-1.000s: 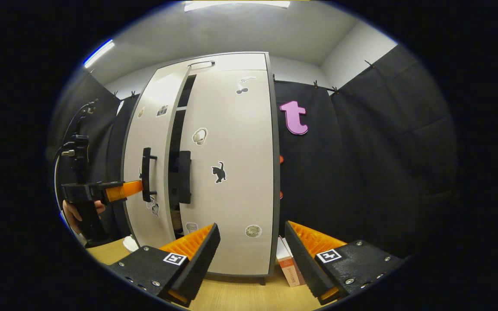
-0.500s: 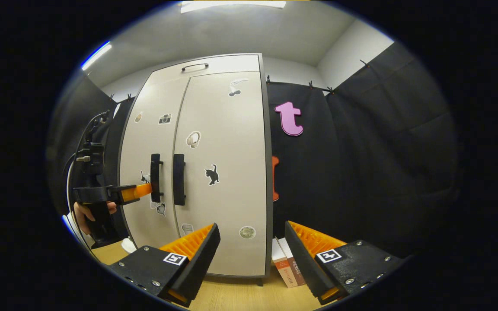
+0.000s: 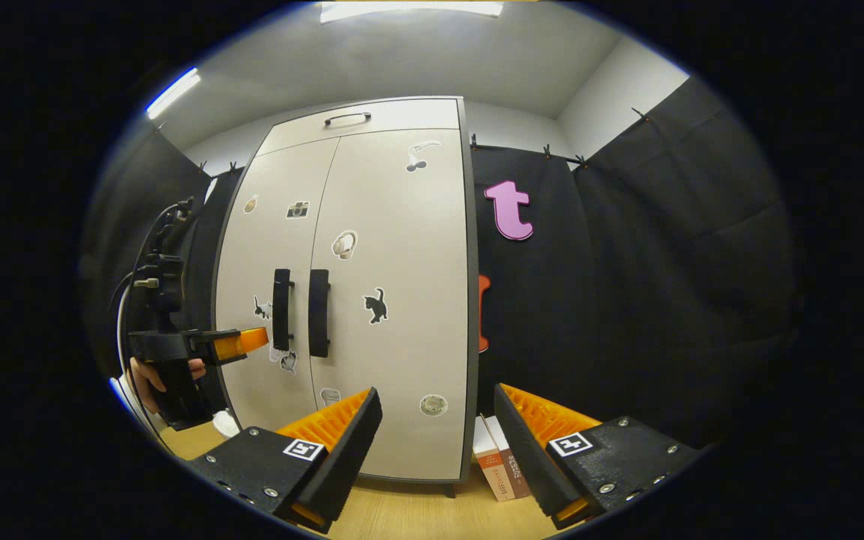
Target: Grab one shoe with the right hand and put it into the shoe cabinet, grab the other shoe with the left hand and put it into the shoe cabinet; then close the right door with the right hand and the left door with the left hand.
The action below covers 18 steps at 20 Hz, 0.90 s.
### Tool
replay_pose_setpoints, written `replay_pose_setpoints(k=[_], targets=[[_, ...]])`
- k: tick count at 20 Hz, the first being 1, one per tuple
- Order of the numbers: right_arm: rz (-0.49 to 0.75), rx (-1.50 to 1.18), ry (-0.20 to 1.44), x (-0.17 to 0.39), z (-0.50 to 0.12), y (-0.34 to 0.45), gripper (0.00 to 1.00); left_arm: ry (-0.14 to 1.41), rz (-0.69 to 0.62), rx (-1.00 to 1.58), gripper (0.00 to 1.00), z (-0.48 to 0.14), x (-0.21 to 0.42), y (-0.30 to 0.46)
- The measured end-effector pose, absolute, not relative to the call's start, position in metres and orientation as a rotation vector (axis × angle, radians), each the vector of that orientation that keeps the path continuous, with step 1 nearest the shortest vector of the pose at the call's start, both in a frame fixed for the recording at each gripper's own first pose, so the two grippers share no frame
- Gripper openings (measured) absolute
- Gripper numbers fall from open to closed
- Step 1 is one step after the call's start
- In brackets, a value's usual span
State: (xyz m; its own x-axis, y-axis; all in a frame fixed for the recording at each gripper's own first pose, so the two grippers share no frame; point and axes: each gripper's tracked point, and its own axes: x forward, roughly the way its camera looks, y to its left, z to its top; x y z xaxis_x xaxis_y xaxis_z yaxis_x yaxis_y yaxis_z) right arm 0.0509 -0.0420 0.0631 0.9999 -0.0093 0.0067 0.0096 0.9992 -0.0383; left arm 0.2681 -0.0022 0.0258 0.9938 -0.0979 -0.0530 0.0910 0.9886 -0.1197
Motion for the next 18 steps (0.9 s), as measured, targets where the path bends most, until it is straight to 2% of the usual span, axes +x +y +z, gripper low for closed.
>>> replay_pose_setpoints(k=[8,18], targets=[[0.033,-0.007,0.006,0.035,0.053,-0.019,0.93,-0.025,-0.058,-0.043,0.96,0.056,0.192,0.011],[0.083,0.057,0.009,0.007,0.047,0.004,0.93,-0.018,-0.032,-0.004,0.96,0.05,0.101,0.01]])
